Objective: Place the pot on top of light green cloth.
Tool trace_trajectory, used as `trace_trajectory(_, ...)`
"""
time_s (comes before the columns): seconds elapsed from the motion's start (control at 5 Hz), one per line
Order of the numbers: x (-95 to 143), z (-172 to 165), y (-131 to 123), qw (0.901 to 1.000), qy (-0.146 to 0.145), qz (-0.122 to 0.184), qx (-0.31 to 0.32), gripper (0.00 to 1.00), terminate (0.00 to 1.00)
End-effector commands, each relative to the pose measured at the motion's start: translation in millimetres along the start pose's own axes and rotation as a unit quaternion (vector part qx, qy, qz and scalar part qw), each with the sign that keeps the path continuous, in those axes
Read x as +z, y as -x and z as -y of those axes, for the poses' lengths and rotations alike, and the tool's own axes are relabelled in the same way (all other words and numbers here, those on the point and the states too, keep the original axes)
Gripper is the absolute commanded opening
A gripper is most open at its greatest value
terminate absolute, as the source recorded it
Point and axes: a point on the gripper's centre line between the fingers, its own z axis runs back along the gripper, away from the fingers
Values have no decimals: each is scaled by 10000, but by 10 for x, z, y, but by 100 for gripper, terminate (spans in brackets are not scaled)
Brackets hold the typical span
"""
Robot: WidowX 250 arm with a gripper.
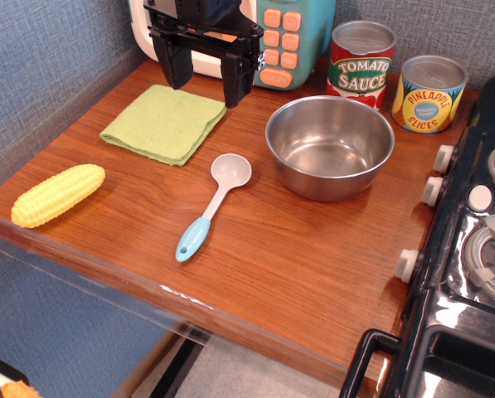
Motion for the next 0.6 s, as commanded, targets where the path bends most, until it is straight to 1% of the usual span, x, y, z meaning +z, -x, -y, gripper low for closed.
trace_trajectory(0.0,0,0,0,10000,0,0,0,100,0)
trace_trajectory(0.2,-173,67,-230,9998,57,-80,173,100,0)
trace_trajectory(0.4,-375,62,-391,9995,67,-101,295,100,0)
